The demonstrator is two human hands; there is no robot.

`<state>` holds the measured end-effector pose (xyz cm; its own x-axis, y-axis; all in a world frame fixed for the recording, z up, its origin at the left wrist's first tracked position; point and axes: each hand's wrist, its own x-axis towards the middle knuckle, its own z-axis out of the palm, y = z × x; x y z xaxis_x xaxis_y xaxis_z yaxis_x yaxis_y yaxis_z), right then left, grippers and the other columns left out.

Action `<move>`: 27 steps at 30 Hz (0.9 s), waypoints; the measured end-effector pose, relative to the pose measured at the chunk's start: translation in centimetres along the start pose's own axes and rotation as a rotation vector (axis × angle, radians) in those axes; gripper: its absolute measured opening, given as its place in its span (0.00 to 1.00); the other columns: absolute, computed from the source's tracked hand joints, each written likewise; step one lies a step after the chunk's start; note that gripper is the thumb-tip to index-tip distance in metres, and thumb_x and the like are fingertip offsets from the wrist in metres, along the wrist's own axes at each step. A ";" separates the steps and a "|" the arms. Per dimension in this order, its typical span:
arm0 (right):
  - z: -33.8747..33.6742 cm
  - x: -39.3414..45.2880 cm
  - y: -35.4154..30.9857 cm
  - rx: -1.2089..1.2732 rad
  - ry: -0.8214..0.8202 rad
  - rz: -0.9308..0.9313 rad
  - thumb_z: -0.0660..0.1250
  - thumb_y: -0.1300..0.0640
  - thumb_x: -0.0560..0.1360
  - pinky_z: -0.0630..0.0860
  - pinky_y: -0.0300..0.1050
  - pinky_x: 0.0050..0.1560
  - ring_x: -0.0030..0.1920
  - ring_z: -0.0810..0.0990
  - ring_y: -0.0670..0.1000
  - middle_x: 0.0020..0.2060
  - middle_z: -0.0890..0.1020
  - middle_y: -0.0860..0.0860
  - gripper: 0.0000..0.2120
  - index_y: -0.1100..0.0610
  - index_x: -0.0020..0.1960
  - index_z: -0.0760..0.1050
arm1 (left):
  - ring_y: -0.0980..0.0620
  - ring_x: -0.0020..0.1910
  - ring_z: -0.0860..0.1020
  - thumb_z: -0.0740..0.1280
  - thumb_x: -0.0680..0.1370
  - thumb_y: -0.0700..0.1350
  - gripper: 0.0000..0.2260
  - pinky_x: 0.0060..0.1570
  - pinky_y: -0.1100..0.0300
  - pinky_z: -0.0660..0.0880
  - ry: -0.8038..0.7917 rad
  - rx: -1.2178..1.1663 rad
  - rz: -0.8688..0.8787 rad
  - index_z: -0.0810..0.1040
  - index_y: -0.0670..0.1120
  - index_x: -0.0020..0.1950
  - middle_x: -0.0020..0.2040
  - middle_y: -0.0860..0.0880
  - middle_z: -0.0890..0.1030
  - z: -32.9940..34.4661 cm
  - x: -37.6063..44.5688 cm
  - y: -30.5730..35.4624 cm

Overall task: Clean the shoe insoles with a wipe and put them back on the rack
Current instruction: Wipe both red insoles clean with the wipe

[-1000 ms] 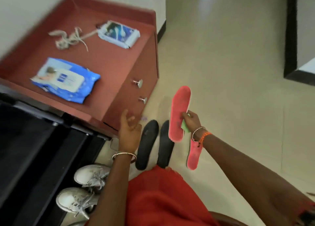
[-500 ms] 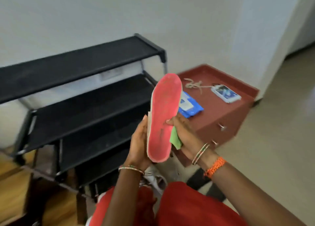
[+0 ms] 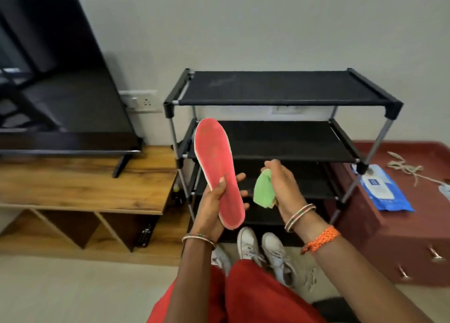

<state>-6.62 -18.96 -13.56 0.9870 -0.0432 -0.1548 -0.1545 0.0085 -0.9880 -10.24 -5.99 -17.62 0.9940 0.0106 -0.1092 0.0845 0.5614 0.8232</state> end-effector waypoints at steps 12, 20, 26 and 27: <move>-1.2 -6.1 -0.2 -0.293 0.234 -0.718 0.58 0.71 0.74 0.69 0.29 0.33 0.32 0.74 0.38 0.35 0.74 0.46 0.10 0.58 0.50 0.69 | 0.46 0.40 0.79 0.47 0.76 0.68 0.32 0.37 0.55 0.76 -0.168 -0.279 -0.090 0.80 0.46 0.57 0.54 0.44 0.81 0.6 -2.2 0.7; 1.1 -10.8 3.7 -0.736 -0.136 -0.947 0.52 0.59 0.71 0.67 0.38 0.58 0.51 0.78 0.55 0.48 0.81 0.58 0.21 0.64 0.51 0.81 | 0.45 0.65 0.74 0.50 0.79 0.61 0.30 0.68 0.52 0.67 -0.161 -0.498 -0.099 0.77 0.40 0.64 0.65 0.42 0.77 1.9 -3.8 -0.4; -0.8 -11.5 2.2 -0.790 -0.194 -0.952 0.56 0.64 0.69 0.79 0.50 0.43 0.46 0.78 0.54 0.42 0.80 0.53 0.15 0.60 0.46 0.81 | 0.51 0.41 0.80 0.50 0.79 0.62 0.30 0.47 0.57 0.79 -0.215 -0.542 -0.108 0.81 0.40 0.53 0.44 0.46 0.81 3.2 -4.7 -0.4; -1.0 -11.3 1.3 -0.817 -0.137 -0.985 0.55 0.61 0.69 0.79 0.50 0.40 0.43 0.77 0.55 0.41 0.80 0.53 0.16 0.60 0.45 0.81 | 0.51 0.42 0.80 0.50 0.79 0.62 0.31 0.47 0.58 0.78 -0.244 -0.529 -0.125 0.81 0.40 0.53 0.44 0.45 0.81 3.7 -4.9 -0.4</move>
<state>-18.07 -19.44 -13.11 0.6883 0.4210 0.5908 0.7046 -0.5817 -0.4064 -14.90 -9.37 -15.33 0.9714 -0.2375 -0.0051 0.2181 0.8829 0.4158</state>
